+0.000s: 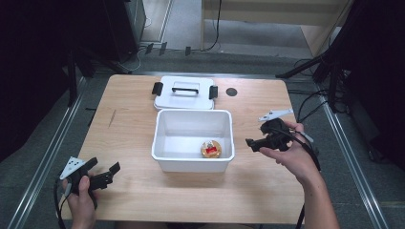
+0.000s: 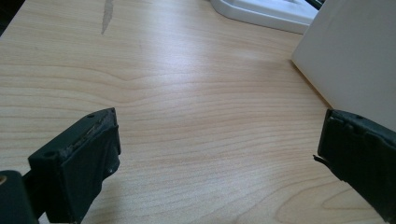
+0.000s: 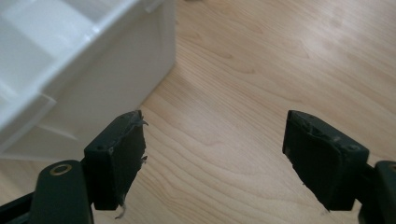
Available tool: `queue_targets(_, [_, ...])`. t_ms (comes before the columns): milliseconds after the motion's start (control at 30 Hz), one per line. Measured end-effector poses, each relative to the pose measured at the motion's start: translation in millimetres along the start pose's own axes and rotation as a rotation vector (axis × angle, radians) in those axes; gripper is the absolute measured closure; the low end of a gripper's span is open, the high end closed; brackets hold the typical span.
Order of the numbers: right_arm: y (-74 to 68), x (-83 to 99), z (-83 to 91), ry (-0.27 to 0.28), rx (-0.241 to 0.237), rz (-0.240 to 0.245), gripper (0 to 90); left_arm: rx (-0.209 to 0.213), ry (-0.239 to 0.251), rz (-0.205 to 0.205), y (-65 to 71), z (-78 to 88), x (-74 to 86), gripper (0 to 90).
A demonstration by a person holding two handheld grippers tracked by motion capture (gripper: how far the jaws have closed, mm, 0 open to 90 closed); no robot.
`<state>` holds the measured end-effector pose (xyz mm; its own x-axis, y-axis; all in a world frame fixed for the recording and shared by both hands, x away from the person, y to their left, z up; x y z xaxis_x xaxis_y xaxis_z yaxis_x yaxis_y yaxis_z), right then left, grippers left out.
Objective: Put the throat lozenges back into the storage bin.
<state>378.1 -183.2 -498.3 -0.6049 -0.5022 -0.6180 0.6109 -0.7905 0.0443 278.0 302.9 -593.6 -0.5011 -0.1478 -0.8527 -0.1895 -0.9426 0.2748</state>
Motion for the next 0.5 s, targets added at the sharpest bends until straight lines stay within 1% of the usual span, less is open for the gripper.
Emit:
queue_targets(67, [7.5,16.5,-6.9,0.005,0.035,-0.042,18.8,0.000,0.000,0.000,-0.1,0.1,0.0,0.0])
queue_targets(133, [11.8,26.8,-9.7,0.021,0.060,-0.074,15.7,0.000,0.000,0.000,0.0,0.0,0.0,0.0])
queue_targets(167, [13.2,31.3,-10.7,0.036,0.064,-0.094,13.3,0.000,0.000,0.000,0.1,-0.1,0.0,0.0])
queue_targets(200, [14.8,35.8,-11.5,0.052,0.067,-0.113,13.3,0.000,-0.001,-0.001,0.1,-0.1,0.0,0.0])
queue_targets(233, [14.8,35.8,-11.5,0.052,0.067,-0.113,13.3,0.000,-0.001,-0.001,0.1,-0.1,0.0,0.0])
queue_targets(267, [17.9,45.3,-11.9,0.097,0.082,-0.138,13.1,0.000,-0.001,-0.003,0.0,0.1,0.0,0.0])
queue_targets(300, [17.9,45.3,-11.9,0.097,0.082,-0.138,13.1,0.000,-0.001,-0.003,0.0,0.1,0.0,0.0])
queue_targets(333, [21.8,55.1,-12.7,0.129,0.092,-0.171,10.2,0.001,0.000,-0.004,0.1,0.3,0.0,0.0])
queue_targets(400, [24.0,65.5,-13.9,0.143,0.089,-0.196,2.7,0.001,0.001,-0.002,0.1,0.1,0.0,0.0])
queue_targets(467, [26.2,75.1,-14.3,0.158,0.087,-0.207,0.0,0.001,0.001,-0.002,0.0,0.1,-0.1,0.0])
queue_targets(500, [26.2,75.1,-14.3,0.158,0.087,-0.207,0.0,0.001,0.001,-0.002,0.0,0.1,-0.1,0.0])
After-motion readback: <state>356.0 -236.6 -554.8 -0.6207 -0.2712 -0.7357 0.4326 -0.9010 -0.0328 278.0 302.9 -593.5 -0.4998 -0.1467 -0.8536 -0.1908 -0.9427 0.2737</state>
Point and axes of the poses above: each handheld gripper's, and its own axes: z roughly backward along the jaws, x roughly out of its underside, y roughly to its right, the point moved 9 cm from there along -z, roughly forward along the jaws, and after that the axes turned 1 degree about -x, right-handed, at the moved point
